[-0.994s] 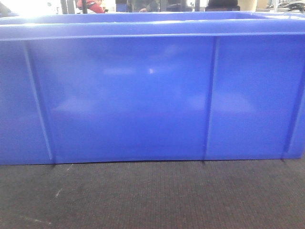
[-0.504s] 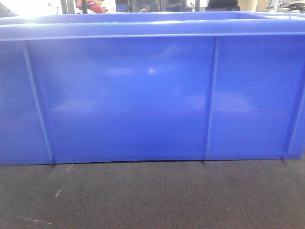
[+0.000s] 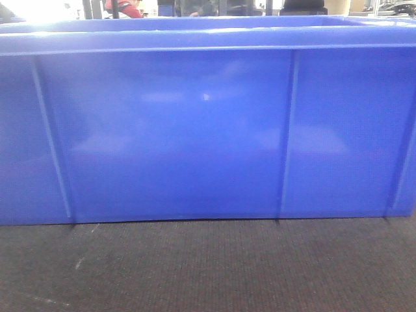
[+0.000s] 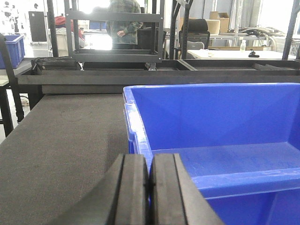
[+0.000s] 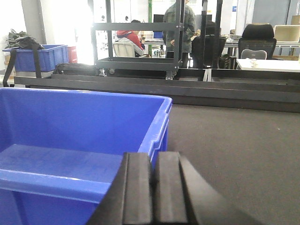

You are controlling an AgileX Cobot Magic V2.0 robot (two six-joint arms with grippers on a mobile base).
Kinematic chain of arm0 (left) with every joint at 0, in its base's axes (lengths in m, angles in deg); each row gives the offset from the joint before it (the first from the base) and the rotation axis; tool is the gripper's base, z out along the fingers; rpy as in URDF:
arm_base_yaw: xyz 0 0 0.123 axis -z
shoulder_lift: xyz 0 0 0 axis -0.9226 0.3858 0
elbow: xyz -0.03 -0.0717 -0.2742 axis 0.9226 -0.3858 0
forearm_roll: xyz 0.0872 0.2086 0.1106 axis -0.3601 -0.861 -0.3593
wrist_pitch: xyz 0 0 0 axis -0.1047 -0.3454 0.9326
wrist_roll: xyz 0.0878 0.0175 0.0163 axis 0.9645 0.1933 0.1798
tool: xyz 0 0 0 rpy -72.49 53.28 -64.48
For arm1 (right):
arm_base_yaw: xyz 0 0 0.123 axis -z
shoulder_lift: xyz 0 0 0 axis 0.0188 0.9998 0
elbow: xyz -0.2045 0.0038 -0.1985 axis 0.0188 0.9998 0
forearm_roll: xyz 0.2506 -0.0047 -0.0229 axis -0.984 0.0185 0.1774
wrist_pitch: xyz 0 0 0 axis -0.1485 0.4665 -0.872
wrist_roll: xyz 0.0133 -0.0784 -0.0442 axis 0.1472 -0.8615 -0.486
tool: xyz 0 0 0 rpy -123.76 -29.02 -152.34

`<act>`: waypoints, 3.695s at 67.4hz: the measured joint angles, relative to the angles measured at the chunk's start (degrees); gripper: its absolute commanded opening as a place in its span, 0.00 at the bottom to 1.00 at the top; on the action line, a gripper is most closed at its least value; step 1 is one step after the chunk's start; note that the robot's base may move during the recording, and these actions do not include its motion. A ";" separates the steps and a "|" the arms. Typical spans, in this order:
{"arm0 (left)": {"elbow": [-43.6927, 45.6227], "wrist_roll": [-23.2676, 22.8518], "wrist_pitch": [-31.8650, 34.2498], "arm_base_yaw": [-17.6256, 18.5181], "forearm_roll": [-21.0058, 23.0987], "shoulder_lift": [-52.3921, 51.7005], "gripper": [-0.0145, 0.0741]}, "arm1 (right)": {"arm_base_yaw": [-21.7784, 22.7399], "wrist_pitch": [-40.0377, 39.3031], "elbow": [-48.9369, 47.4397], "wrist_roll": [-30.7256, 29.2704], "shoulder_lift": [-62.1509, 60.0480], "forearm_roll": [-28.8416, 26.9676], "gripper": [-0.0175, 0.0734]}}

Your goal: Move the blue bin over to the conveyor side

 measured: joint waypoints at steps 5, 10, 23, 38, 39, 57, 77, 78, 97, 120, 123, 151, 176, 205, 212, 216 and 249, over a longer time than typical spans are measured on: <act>0.00 0.00 0.00 -0.47 0.00 0.00 0.16 | 0.00 0.00 0.00 0.00 0.00 0.00 0.11; -0.09 0.00 -1.14 -2.30 0.00 -0.09 0.16 | 0.00 0.00 0.00 0.00 0.00 0.00 0.11; -4.12 0.11 -1.62 -6.62 0.00 -1.97 0.16 | 0.00 0.00 0.00 0.00 0.00 0.00 0.11; -17.18 0.11 9.36 -6.87 0.13 -3.15 0.16 | 0.00 -0.14 0.00 0.00 -0.10 0.00 0.11; -17.88 0.11 10.12 -6.87 0.13 -3.15 0.16 | 0.00 -0.14 0.00 0.00 -0.10 0.00 0.11; -21.55 0.11 17.94 -6.87 0.13 -3.15 0.16 | 0.00 -0.14 0.00 0.00 -0.10 0.00 0.11; -21.69 0.11 18.03 -6.87 0.13 -3.15 0.16 | 0.00 -0.14 0.00 0.00 -0.10 0.00 0.11; -21.69 0.11 18.03 -6.87 0.13 -3.15 0.16 | 0.00 -0.14 0.00 0.00 -0.10 0.00 0.11; -21.69 0.11 18.06 -6.87 0.13 -3.15 0.16 | 0.00 -0.14 0.00 0.00 -0.10 0.00 0.11; -21.69 0.20 18.06 -6.87 0.21 -3.15 0.16 | 3.13 0.07 0.57 0.00 -0.59 0.05 0.11; -21.69 0.20 18.17 -6.87 0.21 -3.15 0.16 | 4.90 0.07 1.24 -0.11 -0.72 0.05 0.11; -21.69 0.20 18.42 -6.87 0.21 -3.15 0.16 | 14.85 -15.91 20.76 -7.58 -0.71 -9.01 0.11; -21.69 0.20 18.42 -6.87 0.21 -3.20 0.16 | 17.79 -18.77 22.93 -10.04 -3.32 -10.86 0.11; -21.69 0.20 18.42 -6.87 0.21 -3.20 0.16 | 17.79 -18.77 22.93 -10.33 -3.46 -11.01 0.11; -21.69 0.20 18.42 -6.87 0.21 -3.20 0.16 | 17.79 -18.77 22.93 -10.33 -3.46 -11.01 0.11; -21.69 0.20 18.42 -6.87 0.21 -3.20 0.16 | 17.79 -18.77 22.93 -10.33 -3.49 -11.01 0.11; -21.69 0.20 18.42 -6.87 0.21 -3.20 0.16 | 17.79 -18.77 22.93 -10.33 -3.49 -11.01 0.11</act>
